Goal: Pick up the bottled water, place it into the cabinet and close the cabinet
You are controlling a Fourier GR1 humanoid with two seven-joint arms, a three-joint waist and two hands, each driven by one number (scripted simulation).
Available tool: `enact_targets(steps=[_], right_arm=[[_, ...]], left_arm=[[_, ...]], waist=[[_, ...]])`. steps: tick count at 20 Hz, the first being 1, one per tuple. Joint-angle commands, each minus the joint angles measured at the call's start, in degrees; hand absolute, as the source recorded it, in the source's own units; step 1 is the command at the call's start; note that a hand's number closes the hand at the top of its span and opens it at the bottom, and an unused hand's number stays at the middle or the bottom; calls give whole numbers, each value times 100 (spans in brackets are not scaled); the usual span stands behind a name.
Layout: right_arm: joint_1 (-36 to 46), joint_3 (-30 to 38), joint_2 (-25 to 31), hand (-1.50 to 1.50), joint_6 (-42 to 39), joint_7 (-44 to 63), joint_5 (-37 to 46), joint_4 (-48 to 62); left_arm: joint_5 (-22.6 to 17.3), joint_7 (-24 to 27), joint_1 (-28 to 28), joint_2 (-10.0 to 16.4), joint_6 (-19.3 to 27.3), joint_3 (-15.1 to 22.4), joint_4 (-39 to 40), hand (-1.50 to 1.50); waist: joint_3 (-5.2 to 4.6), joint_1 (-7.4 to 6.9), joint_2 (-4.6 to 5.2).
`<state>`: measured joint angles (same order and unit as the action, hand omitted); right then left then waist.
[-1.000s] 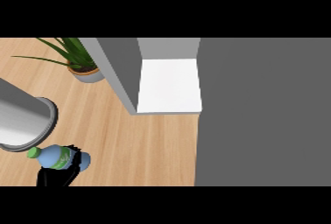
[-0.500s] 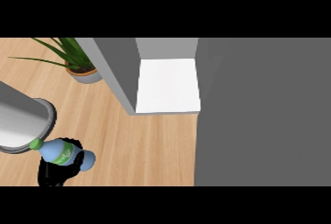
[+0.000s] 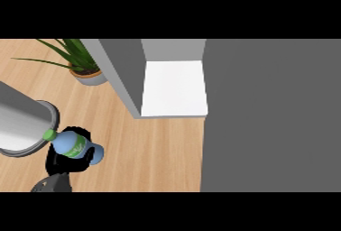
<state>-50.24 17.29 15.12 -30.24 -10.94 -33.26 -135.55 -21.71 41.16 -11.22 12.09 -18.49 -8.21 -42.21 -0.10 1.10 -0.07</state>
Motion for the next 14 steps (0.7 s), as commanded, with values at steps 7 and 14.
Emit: enact_targets(steps=[7, 14], right_arm=[[-247, 270, 14, -150, 346, 440, -787, -1088], [-336, 312, 90, -150, 232, 349, -923, -1124]], left_arm=[[221, -833, -1, -365, 537, 536, -1332, 150], [564, -1583, -83, -1182, 1656, 1198, -2364, 150]], waist=[[8, -106, -10], [6, -74, -15]])
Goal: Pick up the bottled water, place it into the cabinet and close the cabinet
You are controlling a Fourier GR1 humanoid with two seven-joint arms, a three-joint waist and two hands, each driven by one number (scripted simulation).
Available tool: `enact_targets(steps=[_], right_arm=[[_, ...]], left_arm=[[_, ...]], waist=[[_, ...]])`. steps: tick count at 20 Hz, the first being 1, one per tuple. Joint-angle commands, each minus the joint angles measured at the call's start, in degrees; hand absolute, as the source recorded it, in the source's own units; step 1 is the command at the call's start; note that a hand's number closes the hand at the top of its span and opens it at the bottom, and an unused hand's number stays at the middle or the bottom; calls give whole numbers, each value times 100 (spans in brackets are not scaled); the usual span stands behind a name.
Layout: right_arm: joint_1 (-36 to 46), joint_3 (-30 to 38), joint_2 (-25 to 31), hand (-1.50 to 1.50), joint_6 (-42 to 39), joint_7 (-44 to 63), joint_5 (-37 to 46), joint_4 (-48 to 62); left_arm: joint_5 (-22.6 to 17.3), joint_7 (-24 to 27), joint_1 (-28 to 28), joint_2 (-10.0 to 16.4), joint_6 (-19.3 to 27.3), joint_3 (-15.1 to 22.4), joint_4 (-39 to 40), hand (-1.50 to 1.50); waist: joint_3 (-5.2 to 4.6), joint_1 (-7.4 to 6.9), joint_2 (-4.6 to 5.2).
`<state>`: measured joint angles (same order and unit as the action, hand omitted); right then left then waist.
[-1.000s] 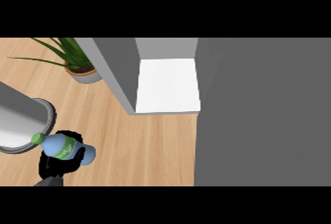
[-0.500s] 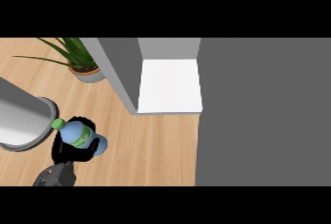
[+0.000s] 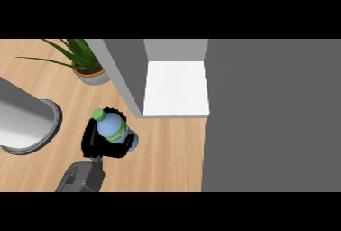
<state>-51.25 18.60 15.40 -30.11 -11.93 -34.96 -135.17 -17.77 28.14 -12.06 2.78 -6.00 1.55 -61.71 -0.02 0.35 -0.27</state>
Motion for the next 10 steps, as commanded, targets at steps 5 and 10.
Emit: enact_targets(steps=[5, 10], right_arm=[[-67, 53, 81, -150, 365, 516, -677, -1123], [-112, 175, 189, -150, 379, 567, -821, -1066]], left_arm=[[-27, -871, -761, -272, 1618, 839, -698, 150], [-50, -1073, -1124, -276, 2542, 1448, -939, 150]], waist=[[-7, 83, 19], [-6, 90, 14]])
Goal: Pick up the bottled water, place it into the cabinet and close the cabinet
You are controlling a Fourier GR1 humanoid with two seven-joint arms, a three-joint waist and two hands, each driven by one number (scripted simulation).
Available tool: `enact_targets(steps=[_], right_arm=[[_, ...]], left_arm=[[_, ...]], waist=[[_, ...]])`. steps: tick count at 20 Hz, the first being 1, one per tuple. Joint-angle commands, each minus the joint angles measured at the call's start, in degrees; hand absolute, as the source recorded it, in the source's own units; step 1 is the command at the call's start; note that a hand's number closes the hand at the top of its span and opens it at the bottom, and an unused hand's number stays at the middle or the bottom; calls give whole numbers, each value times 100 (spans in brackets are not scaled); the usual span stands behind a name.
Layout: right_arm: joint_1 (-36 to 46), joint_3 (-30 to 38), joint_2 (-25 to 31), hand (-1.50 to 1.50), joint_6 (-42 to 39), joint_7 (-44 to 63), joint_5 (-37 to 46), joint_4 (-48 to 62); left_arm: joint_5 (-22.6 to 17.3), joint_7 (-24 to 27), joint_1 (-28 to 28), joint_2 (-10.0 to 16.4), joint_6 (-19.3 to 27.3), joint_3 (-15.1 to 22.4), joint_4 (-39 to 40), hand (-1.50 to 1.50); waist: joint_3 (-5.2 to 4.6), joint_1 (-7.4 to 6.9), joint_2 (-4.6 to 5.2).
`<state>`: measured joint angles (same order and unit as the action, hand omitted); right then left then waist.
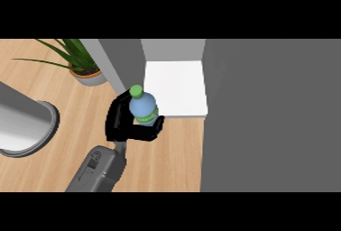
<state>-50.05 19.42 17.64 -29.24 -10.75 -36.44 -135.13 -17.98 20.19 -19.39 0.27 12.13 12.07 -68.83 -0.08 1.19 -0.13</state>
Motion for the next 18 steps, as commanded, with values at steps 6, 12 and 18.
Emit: enact_targets(steps=[6, 12, 18], right_arm=[[-242, 203, 17, -150, 243, 421, -828, -1010], [-154, 252, 55, -150, 141, 350, -918, -878], [-306, 231, -103, -150, -18, 184, -983, -731]], left_arm=[[42, -509, -1168, -26, 1629, 629, 575, 150], [-23, -584, -1922, -27, 1668, 348, 1756, 150], [-204, -350, -2602, -13, 1415, -75, 2752, 150]], waist=[[0, 47, 14], [-2, 67, 42], [-3, 145, 55]])
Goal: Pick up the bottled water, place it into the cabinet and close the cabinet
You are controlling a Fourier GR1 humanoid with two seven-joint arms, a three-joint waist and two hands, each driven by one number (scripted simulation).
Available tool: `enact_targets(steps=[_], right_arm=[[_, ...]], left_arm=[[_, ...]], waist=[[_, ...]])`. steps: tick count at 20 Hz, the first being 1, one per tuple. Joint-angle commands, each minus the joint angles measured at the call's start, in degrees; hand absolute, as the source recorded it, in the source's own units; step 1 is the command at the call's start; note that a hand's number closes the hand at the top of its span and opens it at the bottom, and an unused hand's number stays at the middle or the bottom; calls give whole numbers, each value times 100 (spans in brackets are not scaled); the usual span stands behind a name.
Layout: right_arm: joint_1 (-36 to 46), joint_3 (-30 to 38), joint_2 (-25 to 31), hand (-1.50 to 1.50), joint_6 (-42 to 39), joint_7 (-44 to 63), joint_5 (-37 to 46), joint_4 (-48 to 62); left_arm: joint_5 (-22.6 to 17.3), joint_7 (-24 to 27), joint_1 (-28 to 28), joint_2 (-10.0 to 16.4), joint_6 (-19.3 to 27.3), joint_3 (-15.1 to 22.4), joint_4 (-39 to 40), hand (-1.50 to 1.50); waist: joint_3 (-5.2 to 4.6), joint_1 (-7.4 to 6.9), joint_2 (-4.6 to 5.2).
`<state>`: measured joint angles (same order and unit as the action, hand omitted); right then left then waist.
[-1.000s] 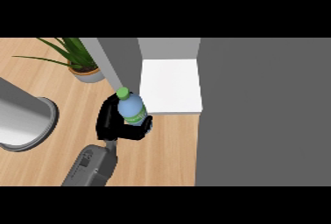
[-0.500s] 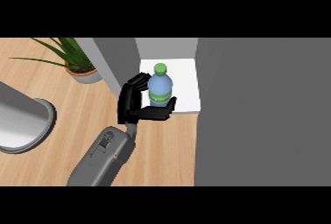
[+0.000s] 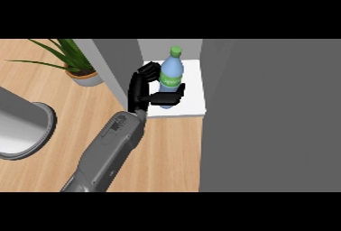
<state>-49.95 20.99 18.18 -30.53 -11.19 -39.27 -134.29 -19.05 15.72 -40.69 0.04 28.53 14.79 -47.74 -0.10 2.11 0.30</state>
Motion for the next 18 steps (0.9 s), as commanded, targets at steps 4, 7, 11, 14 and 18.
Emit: enact_targets(steps=[4, 7, 11, 14, 18], right_arm=[[-214, 161, 35, -150, 14, 277, -844, -682], [-177, -289, -223, -150, 167, 385, -479, -871], [-82, 80, 117, -150, -5, 295, -730, -639], [56, 23, 28, -150, 42, 197, -658, -505], [-121, -221, -118, -150, -80, 174, -492, -595]], left_arm=[[-305, 436, -857, -4, 93, -287, 1292, 150], [-716, 763, -804, -4, 219, 101, 1498, 150], [-557, 907, -1531, -4, 147, -422, 2232, 150], [-533, 864, -1944, -4, 381, -369, 2578, 150], [-407, 949, -2128, 256, 176, -478, 3053, -150]], waist=[[-1, 83, 27], [-5, 153, 43], [-3, 153, 67], [-1, 194, 74], [0, 212, 77]])
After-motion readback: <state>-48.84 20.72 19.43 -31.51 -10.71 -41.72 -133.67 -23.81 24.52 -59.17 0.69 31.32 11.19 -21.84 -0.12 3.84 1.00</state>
